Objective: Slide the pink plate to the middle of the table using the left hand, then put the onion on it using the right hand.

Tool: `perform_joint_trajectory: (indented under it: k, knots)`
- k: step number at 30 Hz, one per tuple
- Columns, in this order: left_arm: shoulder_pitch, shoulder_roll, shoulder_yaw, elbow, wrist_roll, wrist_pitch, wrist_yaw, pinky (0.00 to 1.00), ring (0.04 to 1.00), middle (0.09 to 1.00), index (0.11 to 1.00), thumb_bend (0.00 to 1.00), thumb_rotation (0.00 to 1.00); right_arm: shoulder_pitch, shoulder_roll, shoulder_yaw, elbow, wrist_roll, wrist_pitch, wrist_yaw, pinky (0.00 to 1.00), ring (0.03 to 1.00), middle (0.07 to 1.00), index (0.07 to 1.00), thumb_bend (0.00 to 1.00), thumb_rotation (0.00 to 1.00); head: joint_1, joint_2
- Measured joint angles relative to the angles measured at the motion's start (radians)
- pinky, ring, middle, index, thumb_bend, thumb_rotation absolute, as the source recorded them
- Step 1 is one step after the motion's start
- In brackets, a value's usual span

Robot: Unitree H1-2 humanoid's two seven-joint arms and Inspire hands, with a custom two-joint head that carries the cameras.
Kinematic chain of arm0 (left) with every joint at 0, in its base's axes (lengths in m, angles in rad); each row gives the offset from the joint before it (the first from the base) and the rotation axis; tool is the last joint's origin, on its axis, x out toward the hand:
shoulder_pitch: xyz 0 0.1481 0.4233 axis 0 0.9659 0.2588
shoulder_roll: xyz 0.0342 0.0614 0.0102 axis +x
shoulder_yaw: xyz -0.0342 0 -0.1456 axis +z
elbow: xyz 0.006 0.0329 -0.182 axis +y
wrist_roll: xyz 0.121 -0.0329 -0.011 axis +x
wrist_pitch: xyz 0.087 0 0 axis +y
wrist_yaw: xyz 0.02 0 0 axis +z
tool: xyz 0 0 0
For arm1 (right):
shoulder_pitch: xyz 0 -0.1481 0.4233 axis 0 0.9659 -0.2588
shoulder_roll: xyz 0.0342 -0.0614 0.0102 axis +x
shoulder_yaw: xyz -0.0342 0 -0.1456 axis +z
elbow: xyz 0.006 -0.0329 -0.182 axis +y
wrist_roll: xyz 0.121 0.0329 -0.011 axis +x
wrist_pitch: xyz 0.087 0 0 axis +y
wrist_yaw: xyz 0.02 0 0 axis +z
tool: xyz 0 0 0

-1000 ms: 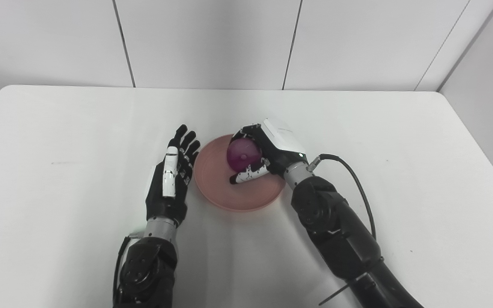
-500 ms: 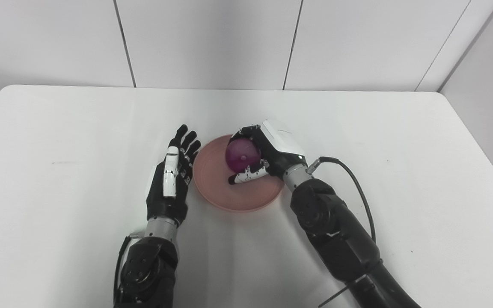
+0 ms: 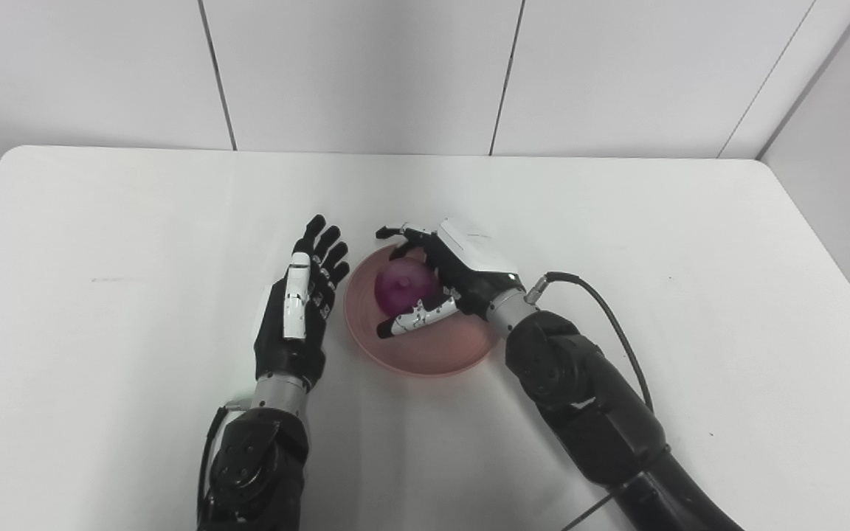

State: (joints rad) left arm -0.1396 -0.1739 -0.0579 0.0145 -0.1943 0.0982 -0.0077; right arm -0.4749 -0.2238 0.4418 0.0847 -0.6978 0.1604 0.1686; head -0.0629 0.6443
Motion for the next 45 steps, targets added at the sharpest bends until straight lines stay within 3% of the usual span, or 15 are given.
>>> perform_joint_trajectory:
  k: [24, 38, 43, 45]
  knots:
    - [0.000, 0.000, 0.003, 0.000, -0.001, -0.001, -0.002, 0.95, 0.950, 0.953, 0.938, 0.43, 1.00, 0.033, -0.035, -0.032, -0.077, -0.005, -0.050, -0.012, 0.95, 0.950, 0.967, 0.976, 1.00, 0.62, -0.018, -0.005]
    - [0.000, 0.000, 0.013, 0.002, -0.018, -0.004, -0.010, 0.94, 0.939, 0.941, 0.916, 0.43, 1.00, 0.076, -0.026, -0.131, -0.241, 0.102, -0.050, 0.011, 0.84, 0.922, 0.952, 0.971, 1.00, 0.69, -0.029, -0.003]
    - [0.000, 0.000, 0.014, 0.003, -0.019, -0.005, -0.010, 0.94, 0.936, 0.938, 0.919, 0.43, 1.00, 0.106, -0.002, -0.195, -0.283, 0.150, -0.050, -0.014, 0.84, 0.931, 0.966, 0.979, 1.00, 0.76, -0.038, -0.006]
    - [0.000, 0.000, 0.016, 0.003, -0.019, -0.005, -0.010, 0.94, 0.936, 0.941, 0.925, 0.42, 1.00, 0.114, 0.014, -0.216, -0.296, 0.166, -0.051, -0.030, 0.85, 0.934, 0.975, 0.989, 1.00, 0.84, -0.041, -0.006]
